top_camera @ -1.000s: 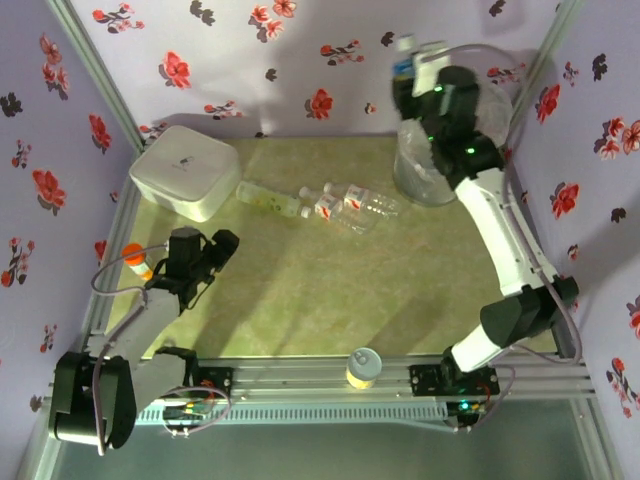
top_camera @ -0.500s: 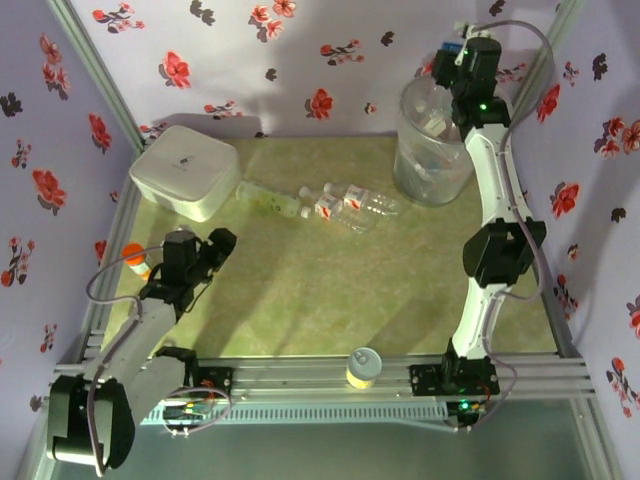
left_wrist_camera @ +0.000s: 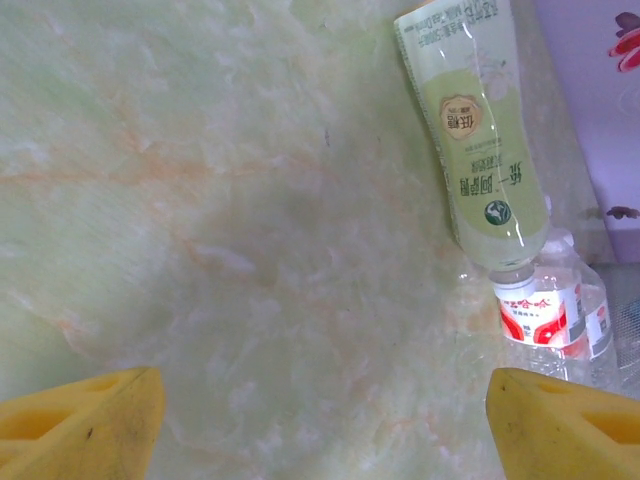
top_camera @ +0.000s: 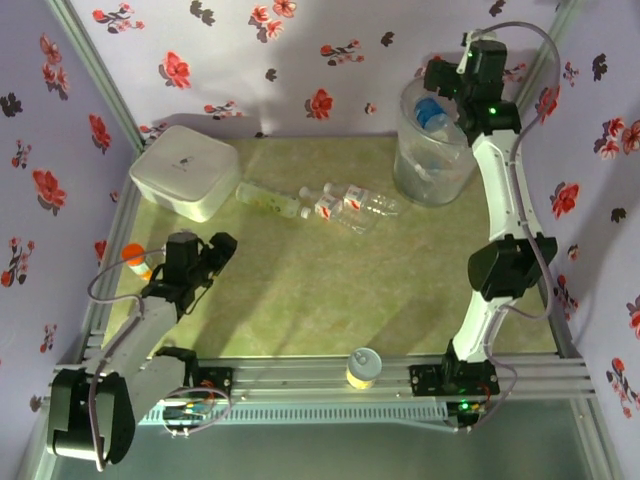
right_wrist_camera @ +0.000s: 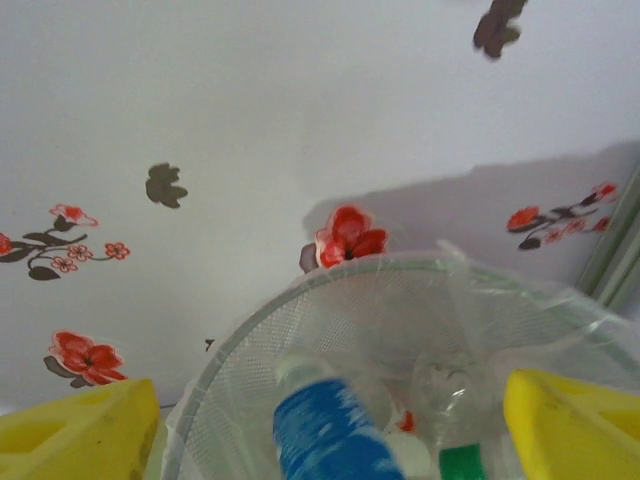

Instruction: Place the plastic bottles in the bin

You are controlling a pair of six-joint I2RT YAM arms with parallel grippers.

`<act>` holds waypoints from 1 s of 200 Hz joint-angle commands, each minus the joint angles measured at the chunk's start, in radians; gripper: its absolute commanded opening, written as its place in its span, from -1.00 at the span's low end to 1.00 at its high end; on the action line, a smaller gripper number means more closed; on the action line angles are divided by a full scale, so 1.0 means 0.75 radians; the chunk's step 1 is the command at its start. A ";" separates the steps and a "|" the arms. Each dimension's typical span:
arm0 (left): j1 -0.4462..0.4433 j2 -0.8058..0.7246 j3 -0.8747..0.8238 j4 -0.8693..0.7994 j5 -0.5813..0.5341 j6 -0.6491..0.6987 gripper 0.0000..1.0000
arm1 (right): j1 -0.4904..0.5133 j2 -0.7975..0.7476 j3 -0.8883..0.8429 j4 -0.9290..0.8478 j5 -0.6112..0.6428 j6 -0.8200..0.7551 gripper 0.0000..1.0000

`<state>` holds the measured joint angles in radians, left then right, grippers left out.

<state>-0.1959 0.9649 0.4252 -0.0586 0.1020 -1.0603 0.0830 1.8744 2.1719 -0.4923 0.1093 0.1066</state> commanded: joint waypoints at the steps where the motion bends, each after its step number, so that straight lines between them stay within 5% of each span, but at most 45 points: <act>1: 0.007 0.016 -0.015 0.060 0.021 -0.012 0.69 | 0.000 -0.034 0.012 -0.015 0.041 -0.067 0.73; 74: 0.009 -0.046 -0.024 0.009 0.016 0.004 0.69 | -0.008 0.242 0.257 -0.214 0.025 -0.158 0.08; 152: 0.008 -0.047 -0.019 0.011 0.019 -0.004 0.69 | -0.043 0.431 0.289 -0.504 -0.115 -0.140 -0.06; 200: 0.007 -0.009 0.004 0.016 0.031 0.005 0.70 | -0.043 0.276 0.198 -0.423 -0.125 -0.097 -0.02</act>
<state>-0.1959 0.9451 0.4213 -0.0383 0.1093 -1.0634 0.0528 2.1715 2.3432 -0.7807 0.0353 0.0074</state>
